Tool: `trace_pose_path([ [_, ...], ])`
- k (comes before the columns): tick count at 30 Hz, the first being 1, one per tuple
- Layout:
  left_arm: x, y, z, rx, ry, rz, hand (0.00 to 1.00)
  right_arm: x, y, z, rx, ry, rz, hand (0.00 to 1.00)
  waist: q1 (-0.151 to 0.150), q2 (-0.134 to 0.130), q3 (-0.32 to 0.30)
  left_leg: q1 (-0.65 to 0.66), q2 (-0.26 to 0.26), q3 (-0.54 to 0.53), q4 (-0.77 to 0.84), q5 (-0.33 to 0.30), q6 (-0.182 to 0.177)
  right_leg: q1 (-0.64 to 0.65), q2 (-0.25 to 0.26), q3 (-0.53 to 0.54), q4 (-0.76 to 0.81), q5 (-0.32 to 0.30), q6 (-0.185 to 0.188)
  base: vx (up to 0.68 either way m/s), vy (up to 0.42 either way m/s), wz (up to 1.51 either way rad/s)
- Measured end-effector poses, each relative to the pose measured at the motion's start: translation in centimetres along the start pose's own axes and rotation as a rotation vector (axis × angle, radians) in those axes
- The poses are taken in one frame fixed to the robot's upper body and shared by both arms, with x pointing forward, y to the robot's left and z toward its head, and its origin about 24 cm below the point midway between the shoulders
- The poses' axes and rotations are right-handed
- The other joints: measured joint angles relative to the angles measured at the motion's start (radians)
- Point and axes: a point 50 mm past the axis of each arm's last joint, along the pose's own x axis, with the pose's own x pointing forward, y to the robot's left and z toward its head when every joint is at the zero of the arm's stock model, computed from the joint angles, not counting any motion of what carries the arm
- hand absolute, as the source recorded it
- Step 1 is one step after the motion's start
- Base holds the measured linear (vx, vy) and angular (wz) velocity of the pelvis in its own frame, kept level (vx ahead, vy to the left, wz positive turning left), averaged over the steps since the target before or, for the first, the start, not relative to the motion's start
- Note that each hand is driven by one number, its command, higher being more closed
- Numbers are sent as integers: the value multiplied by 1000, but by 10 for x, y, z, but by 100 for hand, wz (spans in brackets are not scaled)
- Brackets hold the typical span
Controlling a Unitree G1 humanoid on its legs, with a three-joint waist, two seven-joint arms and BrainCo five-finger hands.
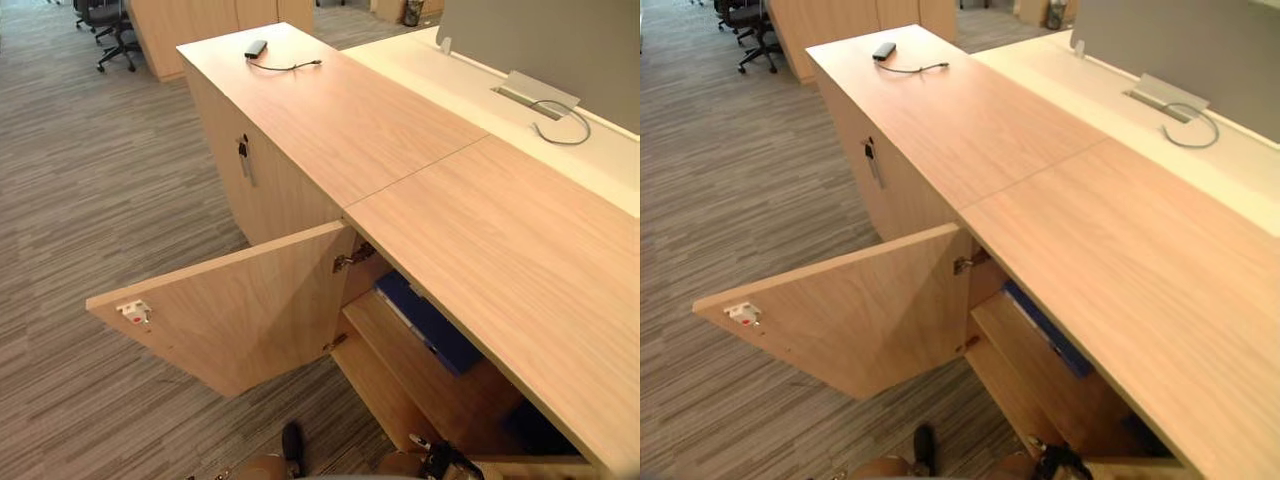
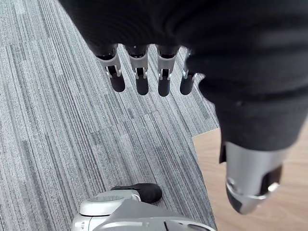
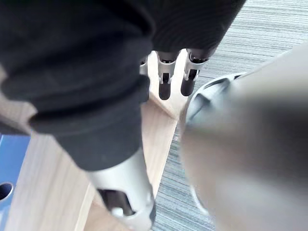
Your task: Walk over to the cabinet, pick up the folder, carry it to the office cabinet, place the folder inside the office cabinet, then close the office cabinet door
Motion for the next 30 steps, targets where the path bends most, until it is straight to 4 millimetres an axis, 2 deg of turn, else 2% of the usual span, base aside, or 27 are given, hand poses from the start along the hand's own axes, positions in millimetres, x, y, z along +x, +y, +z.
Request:
trace_pose_path([
  [1, -1, 1, -4, -13, 13, 5, 0, -1, 1, -2, 8, 1, 3, 0, -2, 5, 0, 0, 13, 15, 0, 0, 0, -20, 14, 25, 40, -5, 6, -113, 0, -40],
  [3, -2, 4, -11, -22, 41, 17, 0, -1, -4, -9, 9, 10, -10, 0, -10, -1, -21, -7, 45, 41, 0, -1, -2, -21, 87, 52, 83, -48, 33, -87, -80, -26],
  [4, -2, 6, -13, -26, 45, 22, 0, -2, -6, -13, 8, 22, -13, 0, -9, -7, -32, -17, 45, 43, 0, 0, -4, -15, 104, 50, 45, -65, 30, -70, -106, -17],
  [6, -2, 9, -14, -45, 58, 31, 0, -2, -7, -21, 9, 53, -18, 0, -8, -27, -59, -58, 36, 45, 0, 13, -27, 25, 136, 47, -155, -130, 31, -66, -134, -13],
  [8, -3, 3, -21, -72, 92, 21, 0, -1, -14, -20, 42, 57, -37, 0, -12, -4, -57, -63, 59, 36, 1, 31, -42, 32, 173, 32, -191, -116, 27, -43, -145, 1],
  [11, -5, 6, -28, -95, 114, 30, 0, -1, -20, -30, 47, 105, -55, 0, -4, -10, -75, -50, 89, 25, 1, 58, -60, 58, 209, 26, -225, -118, 25, 13, -137, -6],
  [14, -4, 7, -28, -80, 111, 30, 0, -2, -23, -35, 42, 121, -64, 0, -2, -15, -76, -51, 99, 17, 1, 62, -64, 90, 239, 22, -298, -86, 16, 68, -75, -1],
  [17, -3, 9, -25, -39, 99, 24, 0, -2, -23, -39, 36, 136, -64, 0, -1, -19, -77, -50, 90, 3, 5, 62, -64, 110, 240, 21, -334, -72, 28, 94, -33, 3],
  [20, -1, 12, -18, 2, 76, 22, 0, -3, -21, -41, 17, 147, -57, 0, -3, -40, -73, -83, 81, -9, 60, 48, -54, 129, 227, -9, -346, -58, 47, 81, -30, 23],
  [22, 0, 13, -13, 17, 57, 21, 0, -3, -20, -43, 16, 164, -57, 0, 7, -53, -61, -147, 96, 0, 213, -17, -50, 143, 221, -17, -346, -44, 52, 20, -7, 18],
  [24, 0, 13, -13, 11, 57, 24, 0, -3, -20, -43, 18, 163, -59, 0, 14, -52, -53, -160, 111, 3, 293, -60, -49, 164, 222, -15, -345, -44, 53, -60, 15, -13],
  [27, 0, 12, -11, -20, 49, 38, 0, -2, -19, -38, 23, 145, -59, 0, 15, -42, -56, -171, 121, -7, 308, -96, -51, 164, 224, -21, -347, -46, 49, -107, 40, -7],
  [28, 0, 14, -9, -46, 47, 53, 0, -1, -17, -35, 47, 139, -58, 0, 11, -44, -51, -176, 126, 4, 327, -126, -41, 141, 208, -32, -344, -43, 39, -154, 107, 2],
  [29, 0, 14, -10, -54, 52, 60, 0, -1, -17, -35, 54, 137, -61, 0, 11, -48, -48, -192, 136, 6, 378, -146, -30, 138, 202, -36, -339, -41, 37, -122, 138, 1],
  [30, -1, 14, -15, -69, 67, 66, 0, -1, -18, -33, 55, 132, -65, 0, 13, -44, -50, -205, 181, -1, 488, -192, -36, 131, 189, -36, -326, -37, 38, 16, 133, 5],
])
